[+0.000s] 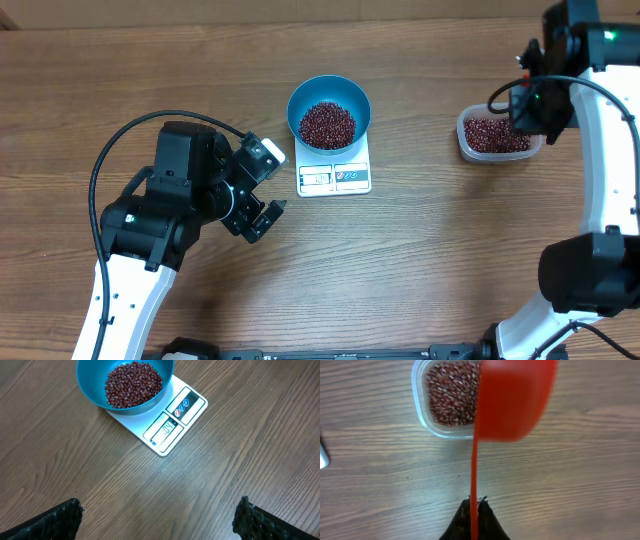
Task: Scoop item into bowl and weigh 150g on scale
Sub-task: 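Move the empty red scoop right back to the bean tub, then dip the red scoop into the beans in the tub with the right gripper, then lift the filled scoop and carry it left toward the teal bowl, then tilt the red scoop with the right gripper to pour beans into the bowl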
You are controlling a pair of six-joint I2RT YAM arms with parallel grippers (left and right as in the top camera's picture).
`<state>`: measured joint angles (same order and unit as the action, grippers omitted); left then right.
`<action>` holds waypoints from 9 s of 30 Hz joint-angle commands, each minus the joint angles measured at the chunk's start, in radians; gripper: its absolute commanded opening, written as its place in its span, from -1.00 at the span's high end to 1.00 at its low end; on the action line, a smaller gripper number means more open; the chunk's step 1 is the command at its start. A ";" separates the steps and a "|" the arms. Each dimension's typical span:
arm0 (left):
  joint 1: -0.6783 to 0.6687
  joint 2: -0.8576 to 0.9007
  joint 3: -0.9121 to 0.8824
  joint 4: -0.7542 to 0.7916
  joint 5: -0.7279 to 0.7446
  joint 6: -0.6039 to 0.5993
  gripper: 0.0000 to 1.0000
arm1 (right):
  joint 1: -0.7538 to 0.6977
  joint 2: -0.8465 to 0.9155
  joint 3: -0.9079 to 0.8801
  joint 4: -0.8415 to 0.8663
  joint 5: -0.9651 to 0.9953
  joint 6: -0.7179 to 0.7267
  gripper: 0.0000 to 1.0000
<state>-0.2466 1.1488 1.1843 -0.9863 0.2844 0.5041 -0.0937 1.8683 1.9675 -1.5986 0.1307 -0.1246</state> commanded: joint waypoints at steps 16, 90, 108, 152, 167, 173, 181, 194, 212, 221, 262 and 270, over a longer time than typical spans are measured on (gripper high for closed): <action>0.004 0.003 0.023 0.003 0.000 -0.011 -0.99 | -0.040 0.105 -0.251 0.126 -0.059 0.025 0.93; 0.004 0.003 0.023 0.003 0.000 -0.011 -0.99 | -0.251 0.399 0.000 -0.038 -0.735 -0.276 0.93; 0.004 0.003 0.023 0.003 0.000 -0.011 -1.00 | -0.367 0.399 -0.037 -0.097 -0.838 -0.377 0.92; 0.004 0.003 0.023 0.003 0.000 -0.011 -0.99 | -0.384 0.307 -0.136 -0.097 -1.076 -0.380 0.93; 0.004 0.003 0.023 0.003 0.000 -0.011 -0.99 | -0.301 0.241 -0.135 -0.097 -1.217 -0.369 0.92; 0.004 0.003 0.023 0.003 0.000 -0.011 -0.99 | -0.225 0.240 -0.126 -0.097 -1.299 -0.370 0.92; 0.004 0.003 0.023 0.003 0.000 -0.011 -0.99 | -0.133 0.239 -0.074 -0.097 -1.345 -0.369 0.92; 0.004 0.003 0.023 0.003 0.000 -0.010 -0.99 | -0.030 0.239 0.084 -0.064 -1.345 -0.233 0.92; 0.004 0.003 0.023 0.003 0.000 -0.011 -0.99 | 0.104 0.239 0.104 0.109 -1.274 -0.023 0.92; 0.004 0.003 0.023 0.003 0.000 -0.011 -0.99 | 0.134 0.239 0.104 0.125 -1.265 -0.010 0.92; 0.004 0.003 0.023 0.003 0.000 -0.011 -0.99 | 0.389 0.239 0.104 0.177 -0.676 -0.028 0.92; 0.004 0.003 0.023 0.003 0.000 -0.011 -0.99 | 0.536 0.239 0.104 0.254 -0.283 -0.002 0.92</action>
<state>-0.2466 1.1503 1.1847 -0.9867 0.2844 0.5041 0.3981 2.1422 2.0411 -1.3613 -0.3855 -0.1345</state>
